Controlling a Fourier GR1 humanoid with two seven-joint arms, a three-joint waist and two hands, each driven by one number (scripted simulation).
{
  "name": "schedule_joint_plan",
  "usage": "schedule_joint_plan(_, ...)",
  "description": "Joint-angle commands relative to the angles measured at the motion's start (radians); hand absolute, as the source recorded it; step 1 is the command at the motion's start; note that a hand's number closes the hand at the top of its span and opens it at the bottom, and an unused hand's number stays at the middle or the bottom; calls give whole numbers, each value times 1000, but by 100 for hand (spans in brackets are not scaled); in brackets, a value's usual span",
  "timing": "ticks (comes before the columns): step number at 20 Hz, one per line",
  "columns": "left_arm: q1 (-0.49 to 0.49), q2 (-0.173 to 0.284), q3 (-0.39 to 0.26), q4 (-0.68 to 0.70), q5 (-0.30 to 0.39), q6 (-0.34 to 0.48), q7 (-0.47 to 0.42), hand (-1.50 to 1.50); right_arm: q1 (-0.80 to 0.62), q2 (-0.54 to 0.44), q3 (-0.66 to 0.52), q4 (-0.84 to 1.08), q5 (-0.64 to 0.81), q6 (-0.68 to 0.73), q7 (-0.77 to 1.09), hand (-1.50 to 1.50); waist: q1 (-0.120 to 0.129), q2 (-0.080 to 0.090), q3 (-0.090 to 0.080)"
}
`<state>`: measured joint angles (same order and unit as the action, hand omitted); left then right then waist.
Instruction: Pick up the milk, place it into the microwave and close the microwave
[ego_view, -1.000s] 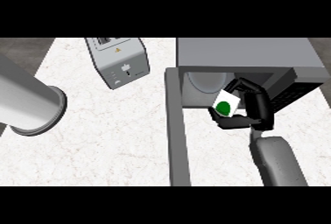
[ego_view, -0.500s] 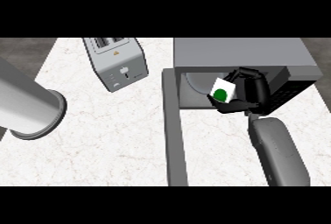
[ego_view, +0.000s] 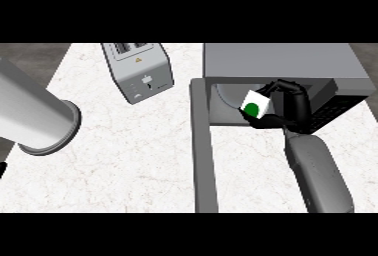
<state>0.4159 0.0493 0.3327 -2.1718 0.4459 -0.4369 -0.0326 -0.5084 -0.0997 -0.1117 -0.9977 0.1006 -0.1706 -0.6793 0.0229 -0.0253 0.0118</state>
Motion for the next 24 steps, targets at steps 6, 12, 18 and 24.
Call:
schedule_joint_plan(6, -41, 22, -27, 20, 0, -19, 18, -150, -191, -53, -13, 170, 80, -96, 136, 150, 102, 63, -13)
schedule_joint_plan(12, -72, 22, -35, 9, -23, -5, 19, -150, -133, -39, -66, 150, 74, -209, 106, 150, 126, 71, -12)
schedule_joint_plan(18, -101, 32, -43, 30, -50, 2, 27, -150, -82, -28, -98, 106, 110, -355, 36, 150, 141, 87, -15)
schedule_joint_plan(24, -125, 56, -56, 18, -71, -9, 37, -150, -41, -39, -103, 85, 189, -440, -29, -150, 173, 98, -15)
